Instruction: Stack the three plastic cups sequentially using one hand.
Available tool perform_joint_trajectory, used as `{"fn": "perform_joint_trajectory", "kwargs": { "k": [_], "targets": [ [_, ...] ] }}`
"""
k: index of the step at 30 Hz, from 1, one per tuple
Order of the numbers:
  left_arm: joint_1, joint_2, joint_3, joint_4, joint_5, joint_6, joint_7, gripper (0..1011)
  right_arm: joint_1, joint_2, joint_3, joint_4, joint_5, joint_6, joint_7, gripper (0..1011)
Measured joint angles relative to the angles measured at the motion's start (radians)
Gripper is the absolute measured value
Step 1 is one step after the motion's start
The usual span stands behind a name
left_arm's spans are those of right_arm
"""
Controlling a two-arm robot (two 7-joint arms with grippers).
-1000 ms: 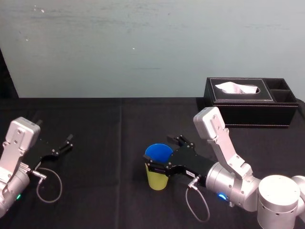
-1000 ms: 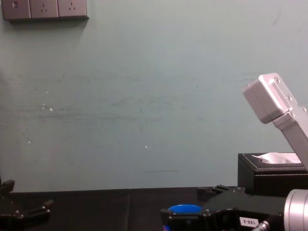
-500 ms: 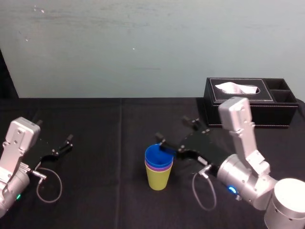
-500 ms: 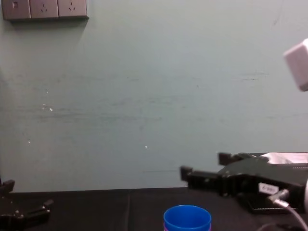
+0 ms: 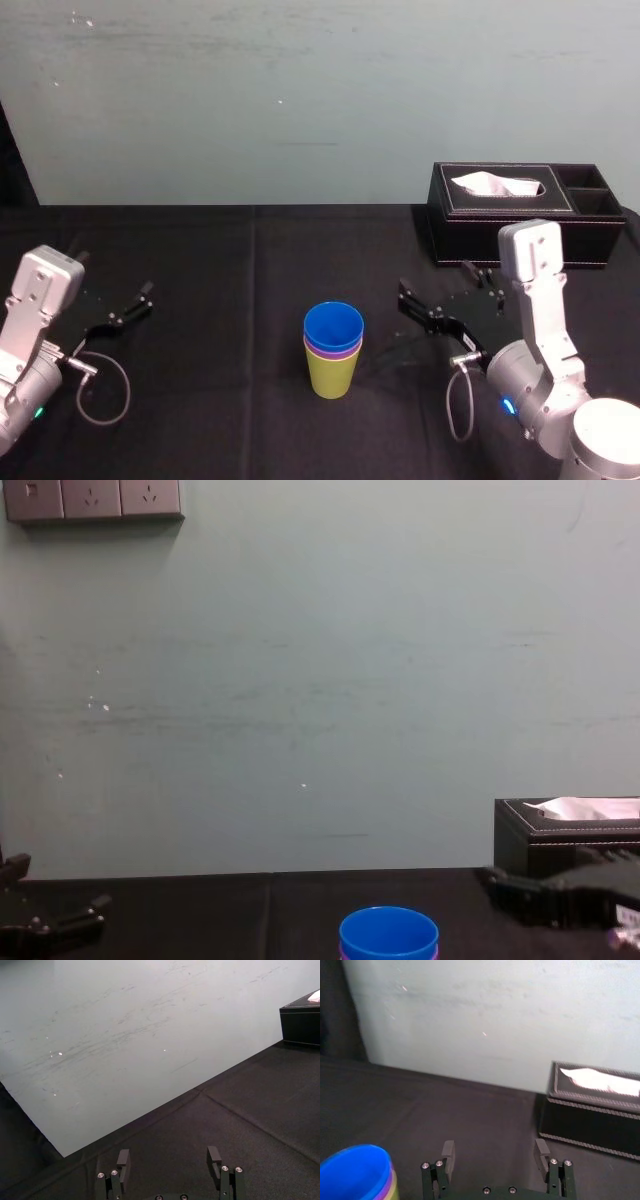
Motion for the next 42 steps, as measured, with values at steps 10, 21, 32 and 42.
{"fn": "perform_joint_trajectory", "kwargs": {
  "k": [10, 21, 32, 42],
  "targets": [
    [0.000, 0.000, 0.000, 0.000, 0.000, 0.000, 0.000, 1000, 0.012, -0.028, -0.013, 0.068, -0.069, 0.056, -0.031, 1000],
    [0.000, 0.000, 0.000, 0.000, 0.000, 0.000, 0.000, 1000, 0.013, -0.029, -0.014, 0.071, -0.074, 0.058, -0.031, 1000],
    [0.000, 0.000, 0.000, 0.000, 0.000, 0.000, 0.000, 1000, 0.012, -0.028, -0.013, 0.067, -0.071, 0.058, -0.032, 1000],
    [0.000, 0.000, 0.000, 0.000, 0.000, 0.000, 0.000, 1000, 0.011, -0.028, -0.012, 0.066, -0.070, 0.057, -0.033, 1000]
  ]
}}
